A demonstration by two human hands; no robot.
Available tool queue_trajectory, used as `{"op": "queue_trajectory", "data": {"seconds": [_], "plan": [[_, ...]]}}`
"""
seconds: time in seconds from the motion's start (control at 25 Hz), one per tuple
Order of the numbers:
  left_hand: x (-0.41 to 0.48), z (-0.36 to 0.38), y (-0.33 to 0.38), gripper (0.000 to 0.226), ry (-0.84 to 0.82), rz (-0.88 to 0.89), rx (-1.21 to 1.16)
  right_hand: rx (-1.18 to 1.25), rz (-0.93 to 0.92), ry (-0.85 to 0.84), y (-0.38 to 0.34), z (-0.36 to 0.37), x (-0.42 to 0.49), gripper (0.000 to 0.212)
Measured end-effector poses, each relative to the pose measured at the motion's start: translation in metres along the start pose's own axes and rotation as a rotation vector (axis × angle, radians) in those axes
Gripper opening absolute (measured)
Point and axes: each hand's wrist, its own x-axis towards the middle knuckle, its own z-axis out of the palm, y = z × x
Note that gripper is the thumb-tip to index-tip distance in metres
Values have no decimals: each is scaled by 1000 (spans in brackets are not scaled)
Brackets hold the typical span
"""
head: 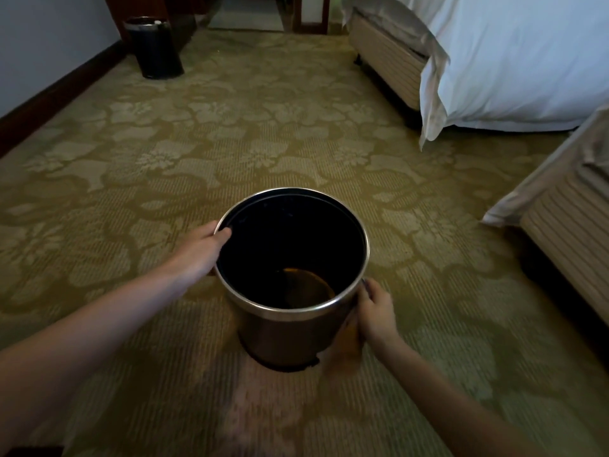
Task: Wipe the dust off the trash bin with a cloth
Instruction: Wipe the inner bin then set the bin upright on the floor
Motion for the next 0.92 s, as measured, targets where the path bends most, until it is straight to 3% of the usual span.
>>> {"op": "queue_trajectory", "data": {"seconds": [0.12,0.24,0.32,0.36,0.44,0.52,0.6,0.76,0.92], "plan": [[-1,-1,-7,17,50,1,-42,85,73,-56,-2,-13,30,21],[2,-1,-14,45,109,37,110,-35,-19,243,-9,-42,51,21],[2,0,-15,32,125,60,131,-276,-134,425,-14,-58,62,21],[4,0,-17,25,119,63,111,-399,-195,437,-10,-63,65,23],[2,1,-14,25,115,63,80,-615,-260,229,25,-63,62,29],[1,-1,-13,24,97,45,42,-874,-143,-239,86,-53,49,40],[0,-2,-11,22,74,11,22,-986,-61,-497,117,-49,48,61],[-6,-6,0,14,-14,-105,87,-755,27,-494,84,-56,65,78],[-9,-11,8,32,-57,-155,134,-1065,20,-407,85,-67,31,93]]}}
